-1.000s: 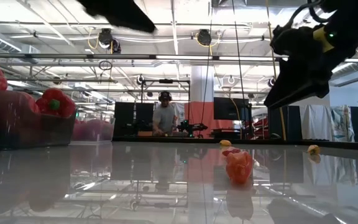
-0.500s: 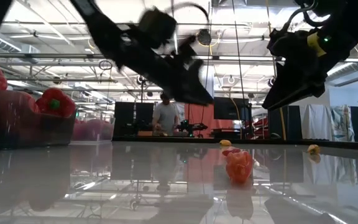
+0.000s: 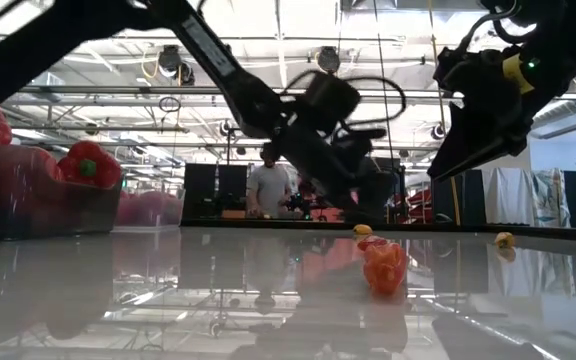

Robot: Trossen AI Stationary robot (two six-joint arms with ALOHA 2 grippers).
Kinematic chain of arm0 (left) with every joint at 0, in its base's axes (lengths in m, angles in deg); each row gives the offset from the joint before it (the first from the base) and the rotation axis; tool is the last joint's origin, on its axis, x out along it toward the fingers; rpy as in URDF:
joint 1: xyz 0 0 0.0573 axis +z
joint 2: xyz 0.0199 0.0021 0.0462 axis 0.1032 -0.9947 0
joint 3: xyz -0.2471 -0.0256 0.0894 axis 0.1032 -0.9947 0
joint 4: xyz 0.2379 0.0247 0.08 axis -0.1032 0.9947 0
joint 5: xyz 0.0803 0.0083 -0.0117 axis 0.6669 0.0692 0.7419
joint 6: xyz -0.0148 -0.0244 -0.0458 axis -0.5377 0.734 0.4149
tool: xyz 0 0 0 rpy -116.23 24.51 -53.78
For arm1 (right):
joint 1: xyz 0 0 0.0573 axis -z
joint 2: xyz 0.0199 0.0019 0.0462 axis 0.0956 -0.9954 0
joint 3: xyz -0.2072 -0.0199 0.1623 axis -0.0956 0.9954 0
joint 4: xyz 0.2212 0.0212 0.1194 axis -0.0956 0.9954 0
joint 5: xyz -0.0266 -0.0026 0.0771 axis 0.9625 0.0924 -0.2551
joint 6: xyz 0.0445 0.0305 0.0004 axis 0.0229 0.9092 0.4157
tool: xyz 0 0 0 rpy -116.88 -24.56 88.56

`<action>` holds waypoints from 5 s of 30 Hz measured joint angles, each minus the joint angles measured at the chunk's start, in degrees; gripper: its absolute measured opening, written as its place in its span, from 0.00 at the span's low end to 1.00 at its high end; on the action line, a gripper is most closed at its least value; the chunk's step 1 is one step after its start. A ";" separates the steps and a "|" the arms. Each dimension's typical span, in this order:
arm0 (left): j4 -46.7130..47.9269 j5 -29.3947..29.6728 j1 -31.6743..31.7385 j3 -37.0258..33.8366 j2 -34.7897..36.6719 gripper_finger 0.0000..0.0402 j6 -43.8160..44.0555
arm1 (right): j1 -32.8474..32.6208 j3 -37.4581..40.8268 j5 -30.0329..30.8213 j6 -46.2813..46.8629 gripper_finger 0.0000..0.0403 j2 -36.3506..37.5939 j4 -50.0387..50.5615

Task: Sort produce into baskets
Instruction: Put the yellow chili pepper into the bottom gray bin, then put the orange chili pepper into the bottom gray bin

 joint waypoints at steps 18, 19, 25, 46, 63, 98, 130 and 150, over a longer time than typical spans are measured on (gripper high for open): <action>6.74 -4.10 3.02 10.35 -8.64 0.48 9.78 | 0.28 0.00 0.09 -0.12 0.32 -8.14 -0.93; 6.76 -5.07 3.05 10.35 -8.64 0.42 9.83 | 0.28 0.00 -0.05 -0.22 0.32 -8.20 -1.26; 8.23 -6.69 3.09 10.33 -8.64 0.07 9.64 | 0.28 0.00 -0.41 -0.37 0.32 -6.45 -2.16; 38.79 -9.22 -3.02 9.88 9.67 0.03 -3.49 | -2.13 -0.02 -2.21 -0.05 0.32 -0.20 -1.84; 83.50 -18.80 -19.75 -1.22 30.23 0.05 3.96 | -4.76 0.00 -3.45 5.46 0.32 -0.20 -7.12; 89.16 3.17 -73.63 -9.62 32.65 0.07 80.33 | -20.82 -0.02 5.84 11.45 0.32 -6.43 -29.02; 88.48 -3.09 -64.46 -0.56 28.60 0.40 67.44 | -20.85 -0.02 5.84 11.04 0.32 -8.66 -32.58; 49.14 16.69 -48.13 -0.46 15.25 0.40 35.88 | -20.85 -0.02 5.81 12.07 0.32 -8.66 -31.76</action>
